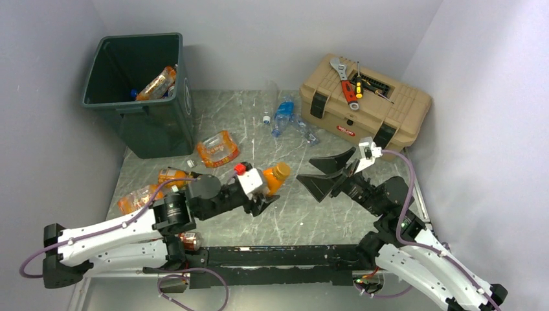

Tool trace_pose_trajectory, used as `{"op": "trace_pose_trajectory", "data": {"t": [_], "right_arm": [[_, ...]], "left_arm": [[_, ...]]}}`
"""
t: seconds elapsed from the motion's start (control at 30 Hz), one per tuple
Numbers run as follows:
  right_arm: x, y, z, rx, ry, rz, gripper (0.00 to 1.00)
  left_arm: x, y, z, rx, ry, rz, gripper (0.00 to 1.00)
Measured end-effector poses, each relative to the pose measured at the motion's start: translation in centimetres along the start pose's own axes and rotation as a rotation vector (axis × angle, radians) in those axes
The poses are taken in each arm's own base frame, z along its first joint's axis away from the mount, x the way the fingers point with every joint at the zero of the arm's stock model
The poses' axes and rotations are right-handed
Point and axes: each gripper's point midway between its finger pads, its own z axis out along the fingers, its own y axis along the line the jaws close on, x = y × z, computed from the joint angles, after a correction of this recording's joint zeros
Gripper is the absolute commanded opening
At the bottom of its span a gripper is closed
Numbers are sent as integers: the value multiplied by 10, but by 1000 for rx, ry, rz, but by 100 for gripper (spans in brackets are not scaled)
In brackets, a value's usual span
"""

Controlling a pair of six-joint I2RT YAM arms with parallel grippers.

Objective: Put the plastic bottles in the bin
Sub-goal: Pick up the plastic bottle at the center of the board, then place the plastic bottle in the trash bin.

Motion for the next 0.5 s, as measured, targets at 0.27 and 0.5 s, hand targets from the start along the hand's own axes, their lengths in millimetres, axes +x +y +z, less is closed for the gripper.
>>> {"op": "trace_pose_trajectory", "data": {"t": [0.27, 0.5], "right_arm": [[30, -29, -8, 70, 9, 8, 97], [38, -38, -13, 110, 16, 14, 97]], "left_arm": [[-61, 81, -25, -244, -132, -275, 1], [-108, 173, -39, -438, -151, -367, 5]]}}
